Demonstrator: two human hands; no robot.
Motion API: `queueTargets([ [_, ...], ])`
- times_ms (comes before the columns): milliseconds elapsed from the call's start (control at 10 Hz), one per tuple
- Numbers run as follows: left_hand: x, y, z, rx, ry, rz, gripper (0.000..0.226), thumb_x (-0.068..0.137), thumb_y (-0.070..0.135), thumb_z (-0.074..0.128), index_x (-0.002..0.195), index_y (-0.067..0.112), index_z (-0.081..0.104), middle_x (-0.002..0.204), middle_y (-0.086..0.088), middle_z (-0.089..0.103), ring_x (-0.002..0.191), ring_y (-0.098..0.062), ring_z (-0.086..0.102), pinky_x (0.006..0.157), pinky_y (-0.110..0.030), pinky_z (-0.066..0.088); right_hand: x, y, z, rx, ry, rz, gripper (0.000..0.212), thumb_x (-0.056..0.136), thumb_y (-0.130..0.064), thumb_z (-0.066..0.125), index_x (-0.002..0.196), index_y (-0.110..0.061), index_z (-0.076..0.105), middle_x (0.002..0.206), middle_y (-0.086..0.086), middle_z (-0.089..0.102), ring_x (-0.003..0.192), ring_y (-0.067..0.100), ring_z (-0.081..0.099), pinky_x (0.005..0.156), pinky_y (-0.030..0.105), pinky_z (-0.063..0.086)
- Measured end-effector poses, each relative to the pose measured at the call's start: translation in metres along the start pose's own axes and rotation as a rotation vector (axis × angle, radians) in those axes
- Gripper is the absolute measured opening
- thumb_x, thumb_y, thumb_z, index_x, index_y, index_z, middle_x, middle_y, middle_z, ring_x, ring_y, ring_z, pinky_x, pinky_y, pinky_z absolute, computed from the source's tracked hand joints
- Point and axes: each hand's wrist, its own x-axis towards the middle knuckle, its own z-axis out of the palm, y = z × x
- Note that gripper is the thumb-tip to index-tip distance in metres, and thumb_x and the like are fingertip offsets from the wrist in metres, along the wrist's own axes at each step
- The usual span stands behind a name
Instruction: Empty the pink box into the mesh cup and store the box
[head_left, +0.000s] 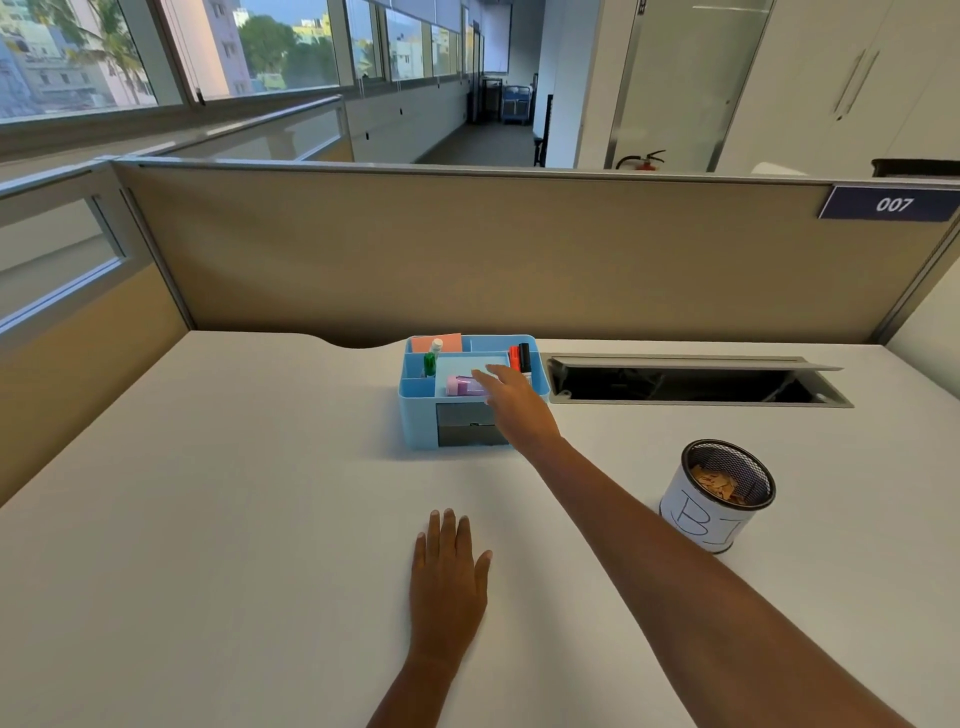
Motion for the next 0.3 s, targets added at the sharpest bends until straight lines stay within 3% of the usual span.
queueTargets([
  [100,0.002,0.007,-0.003,-0.104,0.018,-0.024,0.061,0.098,0.037,0.018,0.106,0.002,0.066,0.115,-0.018,0.067,0.109,-0.033,0.063,0.086,-0.043,0.054,-0.018,0.002,-0.001,0.056,0.109,0.003,0.049,0.092,-0.008,0.047,0.137,-0.016,0.031,0.150,0.011,0.029,0.138,0.026,0.028,0.106,0.037,0.039],
  [200,0.002,0.009,0.006,-0.129,0.034,0.014,0.055,0.089,0.036,0.052,0.130,0.001,0.045,0.141,-0.020,0.044,0.132,-0.033,0.041,0.108,-0.042,0.038,-0.046,0.008,-0.002,0.135,0.199,0.052,0.045,0.093,-0.014,0.046,0.136,-0.014,0.033,0.149,0.012,0.031,0.138,0.026,0.027,0.107,0.035,0.038],
  [300,0.000,0.015,0.010,-0.068,-0.071,0.020,0.091,0.072,0.058,-0.031,0.144,0.015,0.004,0.157,-0.009,0.005,0.145,-0.025,0.004,0.120,-0.034,0.004,-0.081,0.025,0.007,0.175,0.231,0.166,0.044,0.093,-0.019,0.045,0.136,-0.015,0.034,0.150,0.010,0.031,0.138,0.025,0.027,0.109,0.035,0.034],
])
